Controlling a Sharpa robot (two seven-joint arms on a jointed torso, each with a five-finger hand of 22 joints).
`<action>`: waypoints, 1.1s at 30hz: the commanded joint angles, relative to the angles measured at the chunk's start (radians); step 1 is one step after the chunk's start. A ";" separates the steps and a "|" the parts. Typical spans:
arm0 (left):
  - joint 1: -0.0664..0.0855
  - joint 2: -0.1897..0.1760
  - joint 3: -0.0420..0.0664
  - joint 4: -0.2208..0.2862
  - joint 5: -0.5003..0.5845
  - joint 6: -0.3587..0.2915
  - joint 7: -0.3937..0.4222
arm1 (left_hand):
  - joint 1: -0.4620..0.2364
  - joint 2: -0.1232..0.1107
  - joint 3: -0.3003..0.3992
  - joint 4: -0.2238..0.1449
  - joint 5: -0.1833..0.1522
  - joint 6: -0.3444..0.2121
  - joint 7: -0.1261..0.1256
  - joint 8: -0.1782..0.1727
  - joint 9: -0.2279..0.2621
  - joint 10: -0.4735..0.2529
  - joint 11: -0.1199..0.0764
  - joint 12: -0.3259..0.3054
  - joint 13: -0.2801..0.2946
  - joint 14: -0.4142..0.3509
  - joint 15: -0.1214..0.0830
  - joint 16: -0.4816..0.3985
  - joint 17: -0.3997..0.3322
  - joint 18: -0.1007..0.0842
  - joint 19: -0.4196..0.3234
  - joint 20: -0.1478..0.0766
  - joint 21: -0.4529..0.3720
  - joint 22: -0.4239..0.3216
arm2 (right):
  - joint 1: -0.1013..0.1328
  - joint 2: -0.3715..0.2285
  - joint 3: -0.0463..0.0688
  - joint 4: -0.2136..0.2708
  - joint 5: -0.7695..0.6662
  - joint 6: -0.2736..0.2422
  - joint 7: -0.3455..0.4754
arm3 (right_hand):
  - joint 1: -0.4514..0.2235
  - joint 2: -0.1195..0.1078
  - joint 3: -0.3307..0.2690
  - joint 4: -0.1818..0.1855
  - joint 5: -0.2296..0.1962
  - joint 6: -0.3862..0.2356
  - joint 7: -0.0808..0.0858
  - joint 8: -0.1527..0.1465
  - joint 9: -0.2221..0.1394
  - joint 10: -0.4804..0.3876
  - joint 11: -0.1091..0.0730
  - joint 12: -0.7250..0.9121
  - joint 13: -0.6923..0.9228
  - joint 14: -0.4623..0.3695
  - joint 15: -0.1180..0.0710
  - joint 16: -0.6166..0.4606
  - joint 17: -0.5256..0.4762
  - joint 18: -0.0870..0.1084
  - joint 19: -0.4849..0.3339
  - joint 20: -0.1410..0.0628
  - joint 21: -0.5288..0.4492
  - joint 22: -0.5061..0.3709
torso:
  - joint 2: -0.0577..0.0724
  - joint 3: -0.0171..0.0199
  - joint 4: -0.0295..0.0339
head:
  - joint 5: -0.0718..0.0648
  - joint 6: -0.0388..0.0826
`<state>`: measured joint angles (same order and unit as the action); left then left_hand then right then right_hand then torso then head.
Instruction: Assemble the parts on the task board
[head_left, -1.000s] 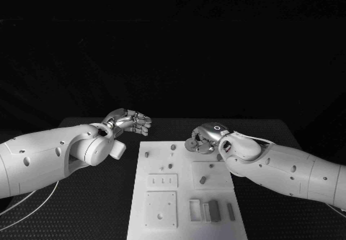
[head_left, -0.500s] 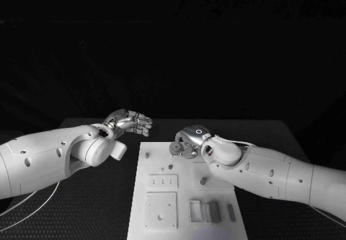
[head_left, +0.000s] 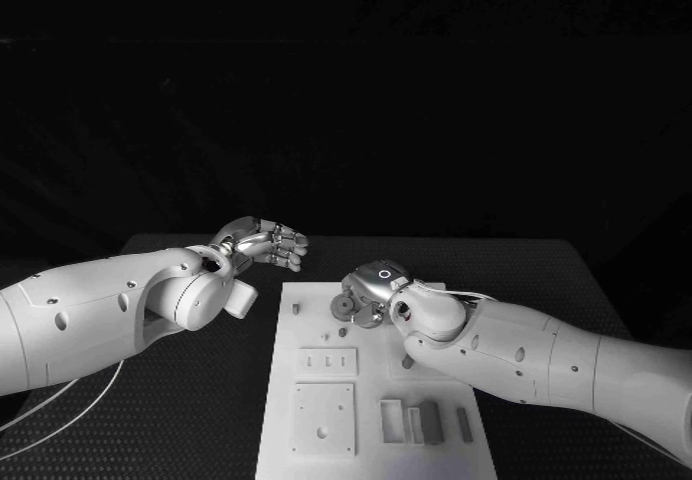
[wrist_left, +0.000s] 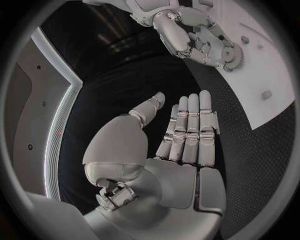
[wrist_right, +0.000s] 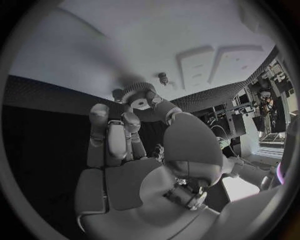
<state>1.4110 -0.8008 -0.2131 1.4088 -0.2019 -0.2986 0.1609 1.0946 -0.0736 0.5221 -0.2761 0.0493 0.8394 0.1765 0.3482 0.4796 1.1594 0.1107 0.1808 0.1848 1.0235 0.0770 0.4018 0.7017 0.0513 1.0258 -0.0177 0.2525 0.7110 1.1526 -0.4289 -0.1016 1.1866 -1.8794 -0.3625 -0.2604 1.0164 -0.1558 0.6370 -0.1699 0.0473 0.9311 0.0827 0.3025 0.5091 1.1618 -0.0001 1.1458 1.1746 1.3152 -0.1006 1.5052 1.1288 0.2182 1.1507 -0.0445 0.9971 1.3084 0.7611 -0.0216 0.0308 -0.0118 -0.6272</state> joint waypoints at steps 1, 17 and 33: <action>0.001 0.003 0.001 0.000 0.001 0.012 0.007 | 0.004 -0.006 0.002 0.004 0.002 -0.004 0.005 -0.003 0.000 0.004 0.003 -0.004 0.001 0.008 0.001 -0.004 0.002 0.008 0.000 -0.004 -0.003 0.001 | -0.004 0.005 -0.001 -0.010 -0.025 0.020 -0.006 | 0.000 -0.009 -0.001 0.007 0.003 0.048 0.029 -0.002 -0.001 -0.003 0.002 -0.006 -0.001 0.000 -0.001 0.001 -0.002 0.044 -0.001 -0.007 -0.001 0.012 | -0.001 0.0006 -0.0002 | 0.003 -0.001; 0.001 0.006 0.001 -0.001 0.001 0.014 0.006 | 0.003 -0.006 0.001 0.004 0.002 -0.004 0.005 -0.003 0.000 0.004 0.003 -0.005 0.002 0.009 0.001 -0.005 0.003 0.008 0.000 -0.004 -0.004 0.002 | -0.008 0.030 -0.003 -0.042 -0.024 0.026 -0.014 | -0.003 -0.018 0.000 0.017 0.003 0.043 0.031 -0.005 -0.002 -0.012 0.003 -0.016 -0.008 -0.006 0.000 -0.001 -0.011 0.044 -0.002 -0.007 -0.004 0.012 | -0.001 0.0011 -0.0043 | 0.007 -0.001; 0.001 0.004 0.001 -0.001 0.001 0.015 0.005 | 0.003 -0.006 0.001 0.004 0.002 -0.004 0.005 -0.003 0.000 0.004 0.003 -0.006 0.003 0.009 0.001 -0.007 0.005 0.008 0.000 -0.004 -0.004 0.002 | -0.011 0.034 -0.005 -0.058 0.006 -0.016 -0.002 | 0.019 -0.064 0.008 0.034 0.003 -0.098 0.071 -0.082 -0.037 -0.032 0.041 -0.026 -0.008 -0.030 0.035 -0.010 -0.040 0.044 -0.006 -0.001 -0.017 0.012 | -0.001 0.0003 -0.0041 | 0.009 -0.004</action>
<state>1.4110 -0.7973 -0.2132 1.4054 -0.2019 -0.2974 0.1595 1.0946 -0.0736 0.5221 -0.2761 0.0493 0.8393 0.1765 0.3482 0.4796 1.1594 0.1107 0.1808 0.1864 1.0235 0.0770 0.4018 0.7052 0.0448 1.0258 -0.0177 0.2524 0.7117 1.1427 -0.3930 -0.1060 1.1278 -1.8765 -0.3604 -0.2673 1.0348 -0.2133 0.6445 -0.1404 0.0467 0.8369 0.1538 0.2241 0.4729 1.1275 0.0378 1.1264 1.1657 1.2866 -0.0725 1.5002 1.0890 0.2148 1.1408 -0.0424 0.9856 1.3083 0.7603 -0.0211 0.0275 -0.0044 -0.6310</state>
